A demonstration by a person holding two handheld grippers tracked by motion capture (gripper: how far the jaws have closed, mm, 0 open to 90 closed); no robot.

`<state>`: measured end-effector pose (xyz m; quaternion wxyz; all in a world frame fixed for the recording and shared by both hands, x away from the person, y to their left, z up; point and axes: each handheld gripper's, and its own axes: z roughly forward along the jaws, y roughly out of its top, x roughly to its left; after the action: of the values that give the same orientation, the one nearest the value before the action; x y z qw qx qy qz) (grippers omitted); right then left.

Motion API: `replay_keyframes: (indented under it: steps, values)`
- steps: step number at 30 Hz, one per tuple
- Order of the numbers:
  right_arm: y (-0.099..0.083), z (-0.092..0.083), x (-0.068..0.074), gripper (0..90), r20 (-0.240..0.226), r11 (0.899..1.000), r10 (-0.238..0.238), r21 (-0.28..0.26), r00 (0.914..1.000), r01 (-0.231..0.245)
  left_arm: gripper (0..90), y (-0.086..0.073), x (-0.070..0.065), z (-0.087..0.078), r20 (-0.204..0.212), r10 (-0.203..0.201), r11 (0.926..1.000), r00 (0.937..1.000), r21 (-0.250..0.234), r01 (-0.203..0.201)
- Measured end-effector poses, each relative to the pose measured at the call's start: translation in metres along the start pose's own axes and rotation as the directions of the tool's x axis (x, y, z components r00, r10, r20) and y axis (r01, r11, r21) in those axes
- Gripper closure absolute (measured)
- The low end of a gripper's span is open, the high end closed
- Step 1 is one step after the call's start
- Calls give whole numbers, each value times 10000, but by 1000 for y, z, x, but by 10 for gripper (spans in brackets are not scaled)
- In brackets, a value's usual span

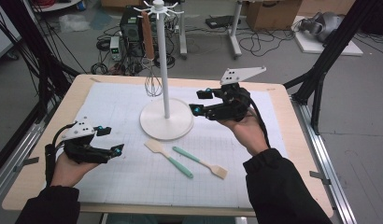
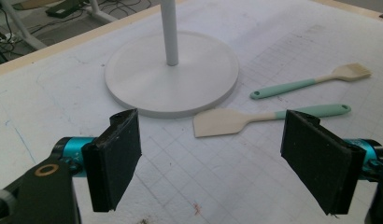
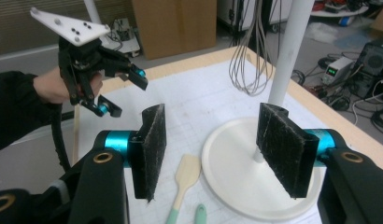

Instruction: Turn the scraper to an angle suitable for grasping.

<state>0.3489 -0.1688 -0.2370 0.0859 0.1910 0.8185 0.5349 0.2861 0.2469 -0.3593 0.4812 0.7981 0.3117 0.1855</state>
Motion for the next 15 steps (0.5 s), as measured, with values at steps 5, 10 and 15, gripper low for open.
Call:
replay_keyframes:
  steps: [5,10,15]
  values:
    - [-10,4,2,418,91,9998,18,176,10000,-20,205,0,0,0,4,-2,10000,10000,-22,2]
    - [-20,10,6,418,64,9989,-37,462,10000,34,205,0,0,0,19,16,10000,10000,-1,-16]
    - [-27,13,7,418,47,9987,59,505,10000,-62,205,0,0,0,21,9,10000,10000,-12,-9]
